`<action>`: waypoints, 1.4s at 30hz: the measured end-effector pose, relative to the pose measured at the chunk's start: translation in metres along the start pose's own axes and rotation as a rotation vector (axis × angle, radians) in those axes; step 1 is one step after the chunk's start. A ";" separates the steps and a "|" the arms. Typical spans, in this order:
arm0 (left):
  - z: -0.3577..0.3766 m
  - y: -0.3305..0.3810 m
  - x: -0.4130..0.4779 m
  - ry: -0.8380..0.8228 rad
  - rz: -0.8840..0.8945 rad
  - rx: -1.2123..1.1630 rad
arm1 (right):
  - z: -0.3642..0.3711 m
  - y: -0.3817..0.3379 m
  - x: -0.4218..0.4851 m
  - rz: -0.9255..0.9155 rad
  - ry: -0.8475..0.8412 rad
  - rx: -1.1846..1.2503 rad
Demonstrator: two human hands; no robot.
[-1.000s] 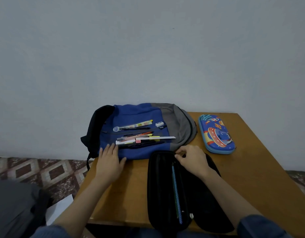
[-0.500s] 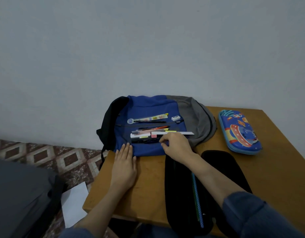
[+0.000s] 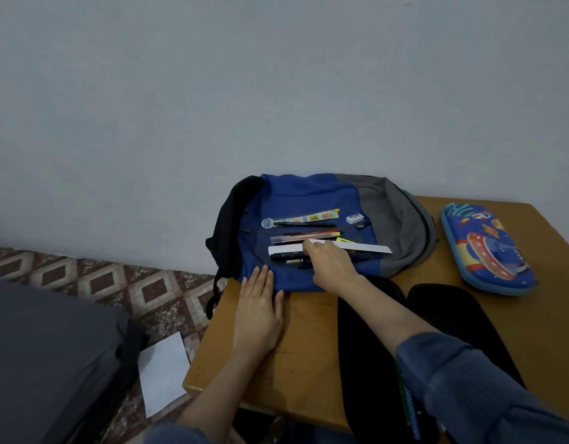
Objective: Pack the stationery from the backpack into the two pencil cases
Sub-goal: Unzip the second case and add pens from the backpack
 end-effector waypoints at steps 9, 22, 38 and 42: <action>-0.001 -0.001 -0.001 -0.017 0.009 -0.017 | -0.012 0.012 -0.012 -0.005 0.121 0.121; 0.019 0.093 -0.037 -0.327 0.061 -0.460 | -0.081 0.129 -0.091 0.459 0.554 0.750; 0.015 0.094 -0.037 -0.333 -0.040 -0.412 | -0.054 0.157 -0.117 0.672 0.468 0.828; 0.013 0.094 -0.037 -0.334 -0.048 -0.416 | -0.051 0.156 -0.114 0.689 0.415 0.822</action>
Point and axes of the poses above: each hand's wrist, its own x-axis towards the middle knuckle, its own z-axis out of the palm, y = z × x, the point moved 3 cm from there along x, towards the middle knuckle, and after that the axes turned 9 degrees about y, right-handed, at the moved point
